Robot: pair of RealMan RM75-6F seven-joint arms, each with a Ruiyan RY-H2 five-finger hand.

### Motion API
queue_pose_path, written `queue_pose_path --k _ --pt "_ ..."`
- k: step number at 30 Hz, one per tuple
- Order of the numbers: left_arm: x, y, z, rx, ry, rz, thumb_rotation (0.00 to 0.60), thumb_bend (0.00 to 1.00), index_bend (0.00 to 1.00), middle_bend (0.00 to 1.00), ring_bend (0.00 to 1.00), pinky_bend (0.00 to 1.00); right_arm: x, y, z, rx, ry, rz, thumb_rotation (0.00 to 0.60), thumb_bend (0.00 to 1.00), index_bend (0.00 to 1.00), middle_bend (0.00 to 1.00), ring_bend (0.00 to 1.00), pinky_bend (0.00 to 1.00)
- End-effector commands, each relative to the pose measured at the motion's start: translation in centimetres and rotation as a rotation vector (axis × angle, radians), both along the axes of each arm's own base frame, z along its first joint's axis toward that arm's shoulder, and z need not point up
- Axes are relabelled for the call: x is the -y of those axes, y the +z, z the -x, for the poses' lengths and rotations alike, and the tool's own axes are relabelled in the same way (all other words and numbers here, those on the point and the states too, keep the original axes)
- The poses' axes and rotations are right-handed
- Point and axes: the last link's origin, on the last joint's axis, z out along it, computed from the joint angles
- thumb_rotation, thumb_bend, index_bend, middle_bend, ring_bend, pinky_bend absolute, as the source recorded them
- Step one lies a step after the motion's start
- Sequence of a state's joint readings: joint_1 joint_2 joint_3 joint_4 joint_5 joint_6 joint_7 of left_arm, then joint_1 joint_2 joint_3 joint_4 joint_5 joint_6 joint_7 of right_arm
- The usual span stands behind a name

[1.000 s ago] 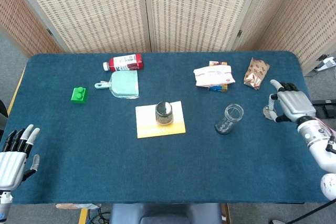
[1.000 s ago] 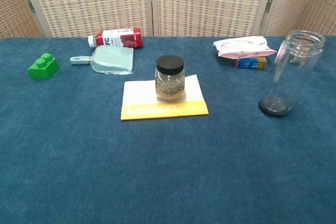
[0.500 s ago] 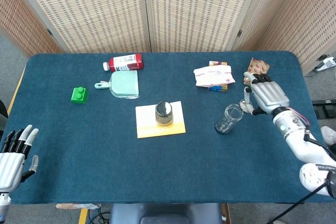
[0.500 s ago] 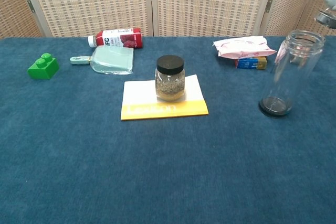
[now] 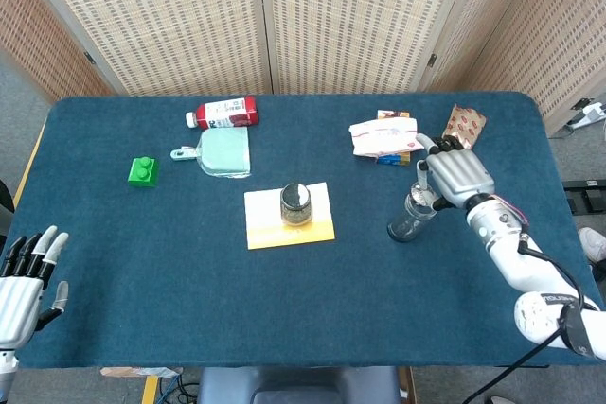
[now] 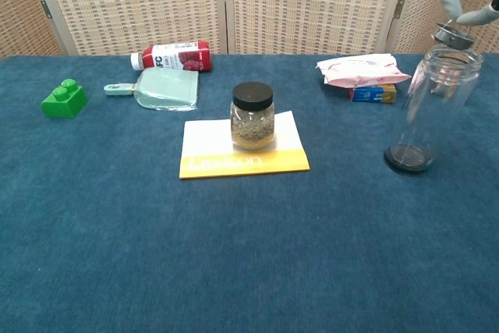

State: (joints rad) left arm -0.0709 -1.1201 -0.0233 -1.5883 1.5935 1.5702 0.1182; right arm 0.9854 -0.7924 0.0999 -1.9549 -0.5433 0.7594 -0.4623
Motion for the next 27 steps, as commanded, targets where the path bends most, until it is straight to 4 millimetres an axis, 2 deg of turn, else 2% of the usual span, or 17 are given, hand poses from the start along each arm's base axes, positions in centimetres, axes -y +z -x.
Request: queue_pose_path --k 1,18,27 --pt "0.0 0.0 0.0 0.0 -0.001 0.0 0.6 0.5 0.0 0.0 0.0 0.0 0.0 -0.2 0.0 -0.001 -0.001 -0.003 0.6 0.44 0.64 0.0 0.0 0.0" --pt "0.0 0.0 0.0 -0.002 -0.002 -0.003 0.6 0.5 0.0 0.0 0.0 0.0 -0.2 -0.5 1.0 -0.028 -0.022 -0.013 0.6 0.44 0.64 0.0 0.0 0.0" --pt "0.1 0.3 -0.1 0.002 -0.006 -0.011 0.6 0.5 0.0 0.0 0.0 0.0 0.0 -1.3 1.1 -0.046 -0.025 -0.033 0.6 0.44 0.64 0.0 0.0 0.0"
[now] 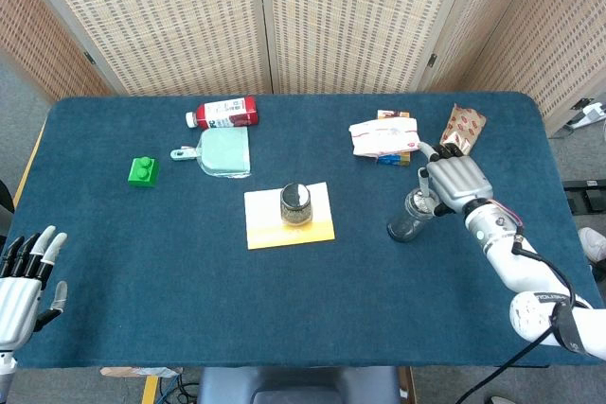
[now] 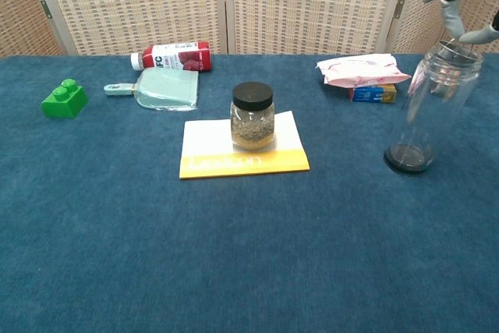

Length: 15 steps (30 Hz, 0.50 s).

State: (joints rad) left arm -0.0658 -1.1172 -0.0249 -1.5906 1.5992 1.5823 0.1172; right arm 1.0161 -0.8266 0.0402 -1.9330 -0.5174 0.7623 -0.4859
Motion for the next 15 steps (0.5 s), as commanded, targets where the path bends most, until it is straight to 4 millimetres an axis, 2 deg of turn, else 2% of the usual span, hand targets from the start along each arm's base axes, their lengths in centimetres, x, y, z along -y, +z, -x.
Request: queue_pose_path --k 1,3,6,11,15 --pt "0.01 0.06 0.0 0.001 -0.001 -0.001 0.6 0.5 0.0 0.0 0.0 0.0 0.06 -0.25 -0.05 -0.008 0.001 -0.007 0.6 0.44 0.64 0.0 0.0 0.0" --pt "0.01 0.11 -0.01 0.002 -0.002 -0.003 0.6 0.5 0.0 0.0 0.0 0.0 0.09 -0.37 -0.18 -0.016 0.006 -0.009 0.6 0.44 0.63 0.0 0.0 0.0" --pt "0.06 0.23 -0.02 0.004 -0.004 -0.006 0.6 0.5 0.0 0.0 0.0 0.0 0.07 -0.4 -0.33 -0.028 0.013 -0.007 0.6 0.43 0.58 0.0 0.0 0.0" --pt "0.06 0.27 0.01 0.005 -0.003 -0.006 0.6 0.5 0.0 0.0 0.0 0.0 -0.18 -0.18 -0.36 -0.036 -0.002 -0.015 0.6 0.42 0.37 0.0 0.0 0.0" --pt "0.03 0.26 0.03 0.004 -0.001 -0.007 0.6 0.5 0.0 0.0 0.0 0.0 -0.33 0.09 -0.27 -0.047 -0.018 -0.022 0.6 0.41 0.27 0.0 0.0 0.0"
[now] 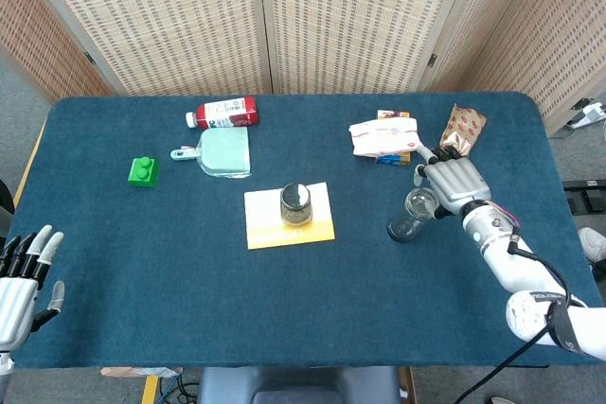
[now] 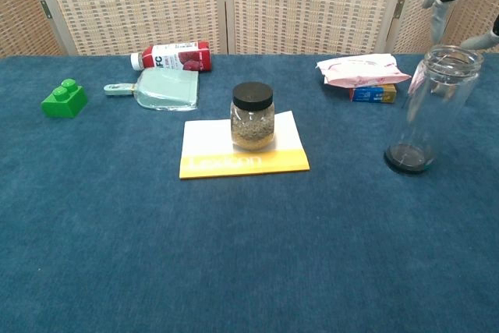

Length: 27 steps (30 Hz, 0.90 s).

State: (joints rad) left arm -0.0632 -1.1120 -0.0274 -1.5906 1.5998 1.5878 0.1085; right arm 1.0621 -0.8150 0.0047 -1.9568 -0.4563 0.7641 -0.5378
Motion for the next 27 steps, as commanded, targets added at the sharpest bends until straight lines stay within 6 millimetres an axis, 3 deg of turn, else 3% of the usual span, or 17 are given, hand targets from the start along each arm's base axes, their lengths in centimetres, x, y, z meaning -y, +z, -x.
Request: queue_pose_path --k 1,7,14,20,27 --pt "0.0 0.0 0.0 -0.002 0.001 0.0 0.6 0.5 0.0 0.0 0.0 0.0 -0.1 0.2 -0.1 -0.001 -0.009 -0.002 0.6 0.41 0.25 0.0 0.0 0.0" --pt "0.0 -0.1 0.1 -0.009 0.003 0.001 0.6 0.5 0.0 0.0 0.0 0.0 -0.4 1.6 -0.5 0.04 -0.005 0.032 0.6 0.41 0.2 0.0 0.0 0.0" --pt "-0.1 -0.3 0.1 -0.018 0.009 0.005 0.6 0.5 0.0 0.0 0.0 0.0 -2.3 4.9 0.3 0.144 -0.014 0.11 0.6 0.38 0.09 0.0 0.0 0.0" --pt "-0.3 -0.7 0.2 -0.022 0.013 0.02 0.6 0.5 0.0 0.0 0.0 0.0 -6.5 6.4 4.0 0.202 -0.05 0.149 0.6 0.38 0.04 0.0 0.0 0.0" --pt "-0.7 -1.0 0.3 -0.024 0.021 0.036 0.6 0.5 0.0 0.0 0.0 0.0 -13.1 4.3 9.9 0.201 -0.011 0.162 0.6 0.38 0.01 0.0 0.0 0.0"
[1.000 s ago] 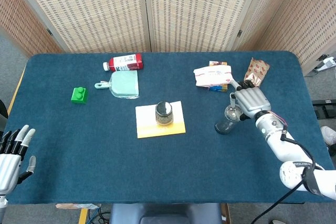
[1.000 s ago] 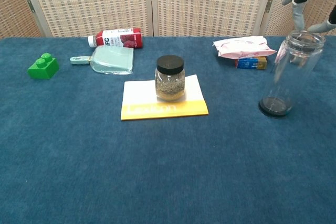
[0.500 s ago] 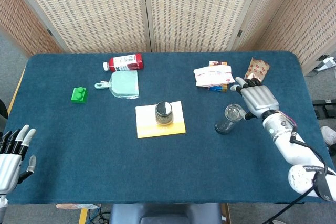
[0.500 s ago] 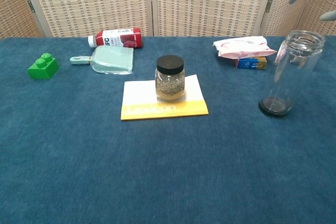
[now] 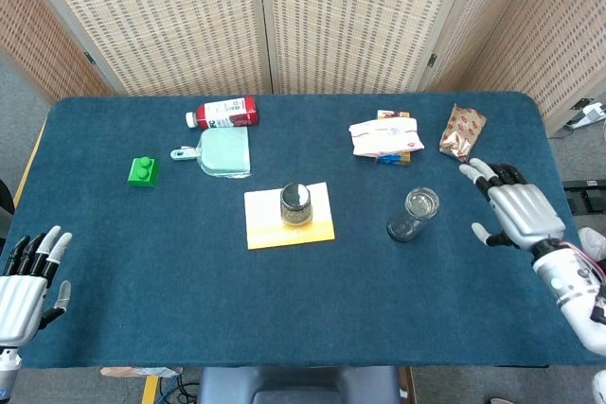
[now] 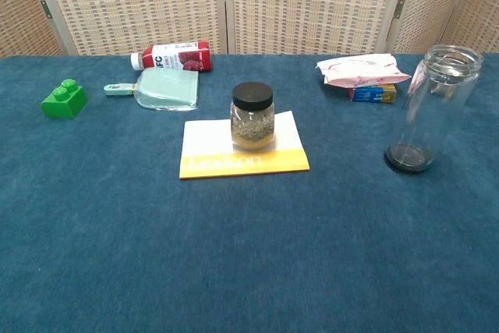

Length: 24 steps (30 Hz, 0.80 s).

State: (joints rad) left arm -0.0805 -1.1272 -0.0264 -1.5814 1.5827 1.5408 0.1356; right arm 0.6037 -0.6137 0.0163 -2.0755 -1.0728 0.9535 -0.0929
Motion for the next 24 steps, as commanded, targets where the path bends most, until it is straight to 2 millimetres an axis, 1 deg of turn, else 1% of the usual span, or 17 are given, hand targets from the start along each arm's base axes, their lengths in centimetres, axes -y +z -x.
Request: queue_pose_path --k 1,2,5,8,11,17,24 --pt "-0.2 -0.1 0.1 0.0 0.004 0.004 0.6 0.5 0.0 0.0 0.0 0.0 -5.4 -1.7 4.6 0.02 0.003 0.039 0.6 0.38 0.01 0.0 0.0 0.0" --pt "-0.2 -0.2 0.1 -0.001 0.006 0.008 0.6 0.5 0.0 0.0 0.0 0.0 -6.2 -2.4 5.5 0.003 0.017 0.058 0.6 0.38 0.01 0.0 0.0 0.0" --pt "-0.4 -0.4 0.2 -0.006 0.011 0.017 0.6 0.5 0.0 0.0 0.0 0.0 -7.7 -3.8 7.1 -0.039 0.048 0.12 0.6 0.38 0.01 0.0 0.0 0.0" --pt "-0.6 -0.7 0.3 -0.01 0.016 0.025 0.6 0.5 0.0 0.0 0.0 0.0 -8.7 -4.5 8.1 -0.07 0.065 0.213 0.6 0.38 0.01 0.0 0.0 0.0" --pt "-0.8 -0.9 0.4 -0.014 0.023 0.034 0.6 0.5 0.0 0.0 0.0 0.0 -9.4 -4.9 8.7 -0.063 0.07 0.289 0.6 0.38 0.01 0.0 0.0 0.0" --pt "-0.9 -1.3 0.6 -0.02 0.034 0.045 0.6 0.5 0.0 0.0 0.0 0.0 -10.3 -5.2 9.8 -0.003 0.066 0.35 0.6 0.38 0.01 0.0 0.0 0.0" --pt "-1.0 -1.3 0.6 -0.018 0.034 0.047 0.6 0.5 0.0 0.0 0.0 0.0 -10.0 -4.9 10.6 0.02 0.037 0.353 0.6 0.38 0.01 0.0 0.0 0.0"
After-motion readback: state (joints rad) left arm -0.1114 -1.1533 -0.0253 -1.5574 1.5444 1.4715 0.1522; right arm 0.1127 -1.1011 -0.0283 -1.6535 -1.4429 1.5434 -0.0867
